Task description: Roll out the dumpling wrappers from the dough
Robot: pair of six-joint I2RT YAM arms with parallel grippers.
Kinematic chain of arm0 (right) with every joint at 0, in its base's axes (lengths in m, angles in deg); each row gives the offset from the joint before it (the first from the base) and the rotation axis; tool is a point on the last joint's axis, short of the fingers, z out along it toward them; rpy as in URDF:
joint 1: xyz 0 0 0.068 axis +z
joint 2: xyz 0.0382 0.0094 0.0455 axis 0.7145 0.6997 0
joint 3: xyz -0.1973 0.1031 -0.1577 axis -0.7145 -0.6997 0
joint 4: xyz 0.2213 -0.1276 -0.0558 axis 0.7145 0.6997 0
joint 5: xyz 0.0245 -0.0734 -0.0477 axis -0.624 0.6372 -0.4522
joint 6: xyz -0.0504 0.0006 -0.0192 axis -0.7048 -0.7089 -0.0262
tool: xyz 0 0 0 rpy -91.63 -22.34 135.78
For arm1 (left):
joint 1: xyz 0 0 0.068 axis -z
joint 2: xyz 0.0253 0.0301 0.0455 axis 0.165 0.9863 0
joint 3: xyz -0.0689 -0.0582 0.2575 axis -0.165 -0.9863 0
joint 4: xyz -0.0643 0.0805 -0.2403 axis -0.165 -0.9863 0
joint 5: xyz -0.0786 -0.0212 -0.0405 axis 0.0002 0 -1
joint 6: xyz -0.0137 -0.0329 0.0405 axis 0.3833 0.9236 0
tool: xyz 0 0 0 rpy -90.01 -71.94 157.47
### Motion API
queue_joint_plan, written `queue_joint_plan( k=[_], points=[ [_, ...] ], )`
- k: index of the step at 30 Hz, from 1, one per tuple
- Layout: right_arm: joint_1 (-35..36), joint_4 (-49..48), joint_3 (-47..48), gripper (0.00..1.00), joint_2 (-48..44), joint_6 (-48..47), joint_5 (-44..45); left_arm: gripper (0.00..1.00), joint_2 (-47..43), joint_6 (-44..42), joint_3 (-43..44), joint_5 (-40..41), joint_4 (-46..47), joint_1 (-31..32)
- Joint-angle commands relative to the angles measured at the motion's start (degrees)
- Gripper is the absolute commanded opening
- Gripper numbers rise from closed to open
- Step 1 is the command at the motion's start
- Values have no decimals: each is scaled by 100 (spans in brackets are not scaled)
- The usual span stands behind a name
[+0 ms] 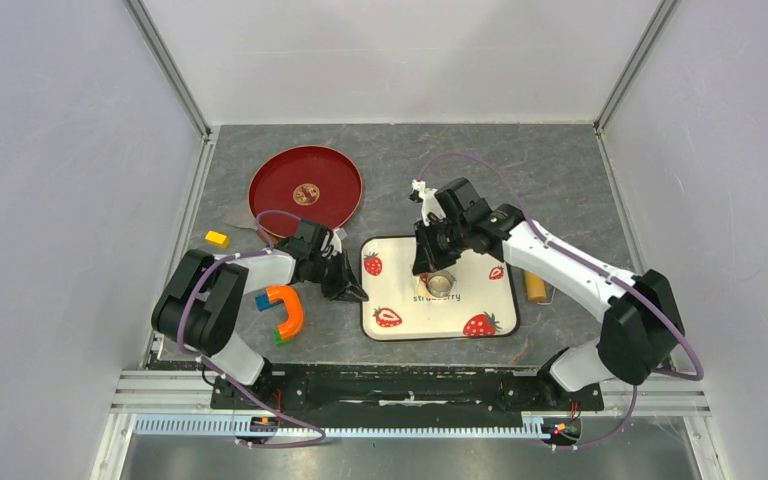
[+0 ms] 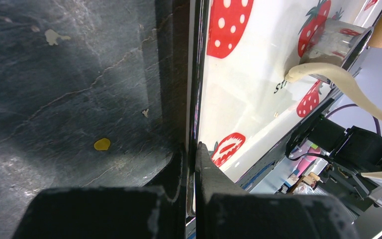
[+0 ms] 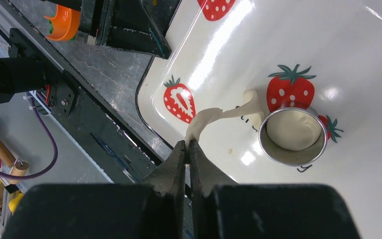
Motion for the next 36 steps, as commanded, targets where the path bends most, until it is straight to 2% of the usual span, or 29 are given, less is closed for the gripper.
queue_joint_plan(
  k=[1,18,36],
  points=[
    [24,42,-150,6,-531,96,70,2,348,-384,-158,1001,-388,-1],
    [-87,940,-218,4,-1398,-115,833,2,374,-422,-162,1001,-377,-2],
    [-1337,1774,294,5,-1824,-646,1057,2,451,-435,-174,995,-361,0]
  ],
)
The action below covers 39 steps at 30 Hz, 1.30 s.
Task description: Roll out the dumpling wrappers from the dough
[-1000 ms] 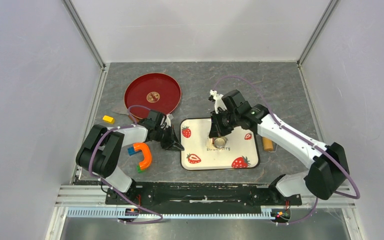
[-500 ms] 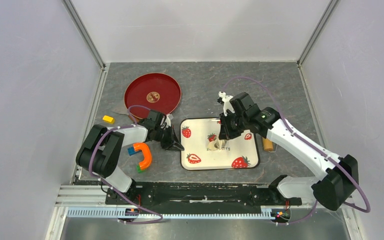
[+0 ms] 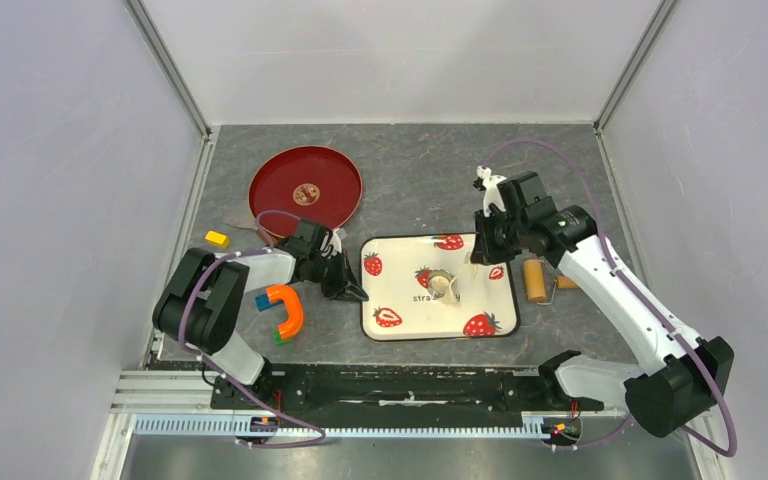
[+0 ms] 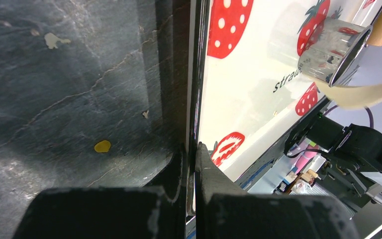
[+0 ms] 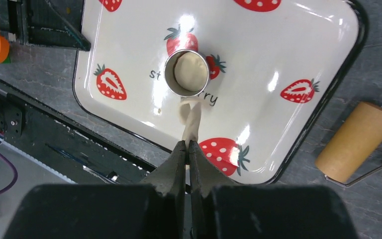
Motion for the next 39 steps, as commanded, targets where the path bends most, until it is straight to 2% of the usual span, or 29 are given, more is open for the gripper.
queue_joint_plan(
  k=[1,11,19,25,32,37,39],
  points=[
    [-273,145,438,5,-162,-241,78,2,385,-389,-193,1092,-350,9],
    [-569,264,781,5,9,-333,245,2,389,-399,-182,1084,-349,11],
    [-733,-270,222,8,254,-396,382,2,394,-399,-178,1076,-349,9],
    [-902,-882,-206,8,810,-470,524,2,401,-412,-172,1066,-349,7],
    [-1110,-1580,-221,10,1647,-565,599,2,448,-421,-170,1042,-322,11],
    [-1184,-1711,-29,15,2402,-740,657,2,489,-430,-172,989,-287,13],
    [-1195,-1736,-5,22,2617,-776,746,2,490,-429,-158,980,-287,11]
  ],
)
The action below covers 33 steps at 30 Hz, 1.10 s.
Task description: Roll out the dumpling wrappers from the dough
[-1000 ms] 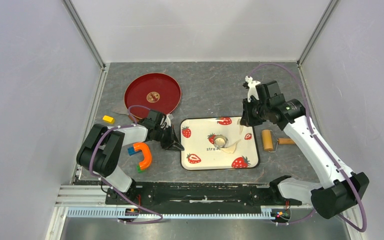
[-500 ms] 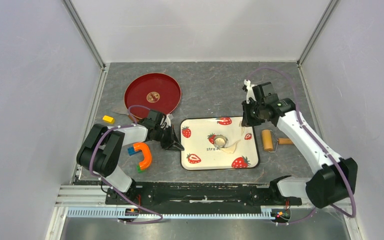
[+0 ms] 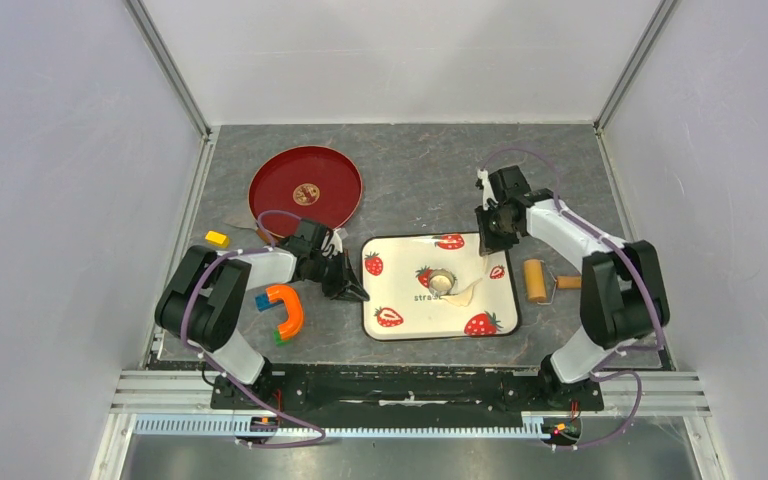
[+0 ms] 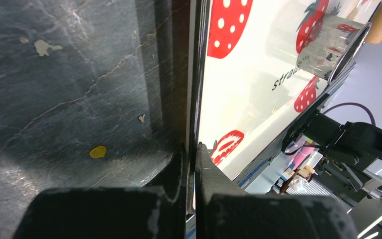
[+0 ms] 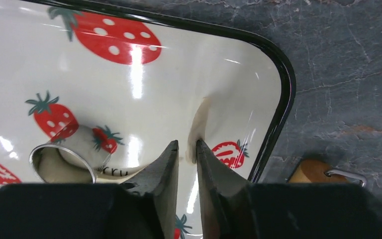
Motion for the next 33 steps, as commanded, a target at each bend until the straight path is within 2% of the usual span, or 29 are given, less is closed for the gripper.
queue_joint_plan(
  k=[1,6,8,12,14,18,25,27,33],
  points=[
    [-41,-304,263,25,391,-229,253,2,387,-430,-203,1106,-313,17],
    [-54,-296,203,41,459,-247,530,2,388,-440,-201,1104,-313,22],
    [-53,-303,179,53,355,-263,582,2,396,-436,-198,1101,-312,16],
    [-50,-286,211,87,135,-294,805,2,388,-441,-198,1101,-316,19],
    [-52,-237,267,97,74,-328,872,2,396,-434,-198,1103,-313,20],
    [-50,-146,346,98,20,-401,878,2,388,-438,-197,1103,-313,19],
    [-55,-105,39,98,-474,-184,301,2,391,-448,-197,1102,-313,23],
    [-50,-111,-174,95,-687,-97,26,2,387,-448,-192,1103,-313,18],
    [-50,-442,-1117,73,-1284,278,-900,2,387,-450,-192,1094,-306,18]
  ],
)
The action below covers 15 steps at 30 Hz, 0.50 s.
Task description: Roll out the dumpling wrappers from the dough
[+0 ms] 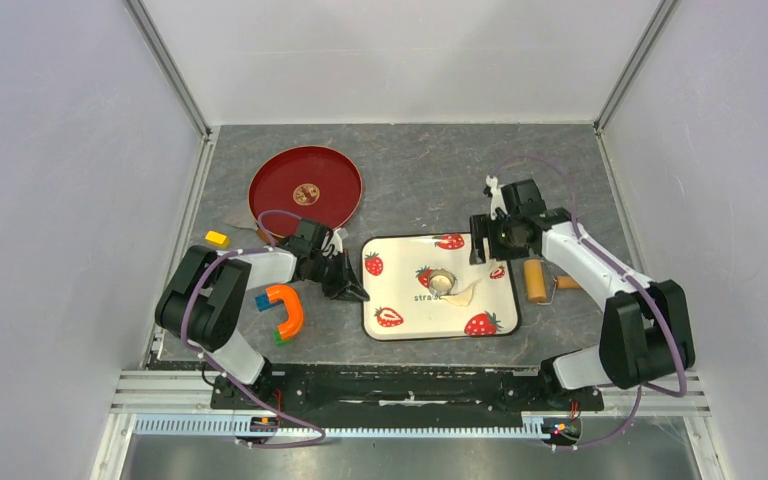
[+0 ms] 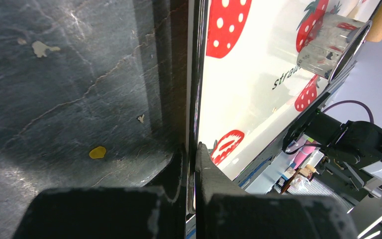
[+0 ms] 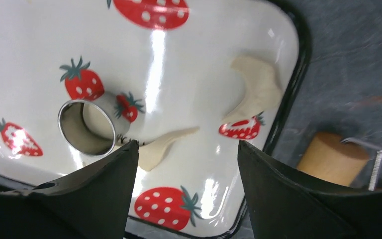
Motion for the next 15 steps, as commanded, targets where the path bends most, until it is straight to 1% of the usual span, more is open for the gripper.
queue_joint_plan(
  k=[1,6,11,15],
  points=[
    [-26,-324,-714,71,-470,390,-933,2,367,-407,-204,1109,-306,15],
    [-26,-724,-1335,62,-652,673,-1405,2,365,-408,-203,1095,-302,17],
    [-26,-1156,-1786,57,-525,825,-1669,2,366,-403,-211,1090,-295,18],
    [-18,-1410,-1982,55,-358,875,-1666,2,361,-403,-212,1094,-286,16]
  ],
)
